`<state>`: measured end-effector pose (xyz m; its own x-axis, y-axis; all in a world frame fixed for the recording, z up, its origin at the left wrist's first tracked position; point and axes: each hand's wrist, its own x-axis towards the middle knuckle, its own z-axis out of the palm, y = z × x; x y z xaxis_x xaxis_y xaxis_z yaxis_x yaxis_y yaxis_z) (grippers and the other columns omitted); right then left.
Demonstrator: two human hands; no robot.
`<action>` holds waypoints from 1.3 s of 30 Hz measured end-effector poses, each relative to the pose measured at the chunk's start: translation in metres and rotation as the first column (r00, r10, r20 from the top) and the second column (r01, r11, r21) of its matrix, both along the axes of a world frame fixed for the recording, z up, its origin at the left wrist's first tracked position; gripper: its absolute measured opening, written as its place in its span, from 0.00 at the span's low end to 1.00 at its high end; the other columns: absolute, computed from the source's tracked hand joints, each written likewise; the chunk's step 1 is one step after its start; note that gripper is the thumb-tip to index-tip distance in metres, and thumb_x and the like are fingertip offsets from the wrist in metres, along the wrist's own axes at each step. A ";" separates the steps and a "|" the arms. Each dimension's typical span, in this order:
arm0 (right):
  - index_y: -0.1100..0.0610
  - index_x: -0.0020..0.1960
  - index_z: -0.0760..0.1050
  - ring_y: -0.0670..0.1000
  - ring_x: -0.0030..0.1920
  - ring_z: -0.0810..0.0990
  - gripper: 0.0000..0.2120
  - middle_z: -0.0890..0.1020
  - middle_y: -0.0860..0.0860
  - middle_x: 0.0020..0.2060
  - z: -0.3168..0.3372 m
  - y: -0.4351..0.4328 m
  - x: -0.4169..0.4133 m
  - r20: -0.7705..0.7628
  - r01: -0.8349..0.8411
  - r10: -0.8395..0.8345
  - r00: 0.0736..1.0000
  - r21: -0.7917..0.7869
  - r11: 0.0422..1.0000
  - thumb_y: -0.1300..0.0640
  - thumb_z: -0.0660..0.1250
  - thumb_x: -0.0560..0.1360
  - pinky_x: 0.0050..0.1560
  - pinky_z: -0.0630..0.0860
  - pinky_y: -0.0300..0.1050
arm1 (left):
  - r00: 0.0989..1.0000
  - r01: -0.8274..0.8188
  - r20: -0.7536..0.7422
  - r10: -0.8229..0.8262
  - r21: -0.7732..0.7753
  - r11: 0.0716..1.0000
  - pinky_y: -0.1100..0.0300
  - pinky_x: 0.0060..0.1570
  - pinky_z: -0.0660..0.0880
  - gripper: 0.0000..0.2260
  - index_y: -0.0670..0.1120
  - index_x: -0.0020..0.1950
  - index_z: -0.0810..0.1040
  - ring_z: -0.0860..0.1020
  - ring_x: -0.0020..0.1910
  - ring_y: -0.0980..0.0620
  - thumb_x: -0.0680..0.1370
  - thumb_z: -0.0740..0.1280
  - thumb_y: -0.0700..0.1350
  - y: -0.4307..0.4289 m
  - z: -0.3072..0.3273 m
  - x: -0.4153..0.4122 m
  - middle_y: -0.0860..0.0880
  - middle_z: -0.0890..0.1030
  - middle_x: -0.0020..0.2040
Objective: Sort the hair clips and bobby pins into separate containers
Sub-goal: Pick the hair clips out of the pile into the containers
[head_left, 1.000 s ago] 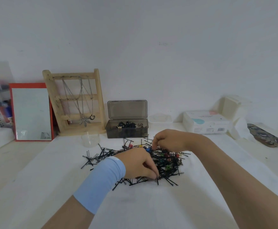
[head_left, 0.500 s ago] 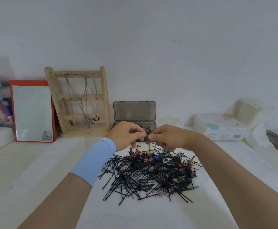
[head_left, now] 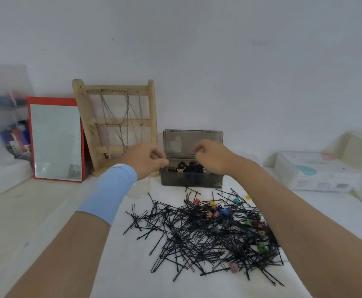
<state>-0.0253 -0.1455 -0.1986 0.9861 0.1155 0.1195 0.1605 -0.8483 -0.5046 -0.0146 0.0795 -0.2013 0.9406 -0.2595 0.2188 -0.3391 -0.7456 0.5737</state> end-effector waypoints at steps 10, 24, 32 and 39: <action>0.54 0.50 0.81 0.47 0.40 0.79 0.05 0.82 0.47 0.41 -0.017 0.093 0.012 0.038 -0.248 0.246 0.968 0.038 0.968 0.54 0.68 0.78 0.44 0.75 0.41 | 0.993 -0.118 0.009 0.117 0.058 0.991 0.53 0.55 0.75 0.07 0.57 0.53 0.84 0.78 0.50 0.54 0.78 0.69 0.52 0.060 -0.031 0.004 0.57 0.80 0.52; 0.55 0.64 0.78 0.49 0.35 0.82 0.13 0.81 0.46 0.47 -0.024 0.095 0.014 -0.043 -0.238 0.240 0.970 0.033 0.971 0.60 0.63 0.81 0.27 0.73 0.32 | 0.995 0.011 -0.098 -0.010 0.010 1.000 0.61 0.57 0.71 0.35 0.53 0.73 0.68 0.75 0.57 0.60 0.69 0.77 0.53 0.066 -0.043 0.002 0.58 0.75 0.65; 0.47 0.49 0.81 0.46 0.31 0.84 0.06 0.85 0.42 0.41 -0.007 0.025 -0.025 -0.016 -0.233 0.235 0.972 0.063 0.970 0.58 0.71 0.76 0.35 0.80 0.38 | 0.975 0.204 -0.097 -0.199 0.050 0.978 0.69 0.46 0.71 0.31 0.56 0.67 0.69 0.76 0.55 0.62 0.68 0.77 0.57 0.012 -0.025 -0.029 0.60 0.76 0.59; 0.47 0.47 0.84 0.32 0.31 0.79 0.07 0.83 0.39 0.39 -0.032 -0.021 -0.045 -0.148 -0.181 0.166 0.975 -0.097 0.979 0.59 0.74 0.73 0.34 0.74 0.29 | 0.971 0.216 -0.158 -0.181 0.245 0.945 0.54 0.67 0.70 0.31 0.54 0.73 0.66 0.72 0.66 0.53 0.72 0.71 0.52 -0.025 -0.041 -0.037 0.54 0.72 0.70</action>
<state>-0.0700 -0.1662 -0.2309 0.9559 0.2910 -0.0396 0.2452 -0.8649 -0.4381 -0.0518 0.0545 -0.2418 0.8802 -0.4746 -0.0029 -0.4297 -0.7994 0.4199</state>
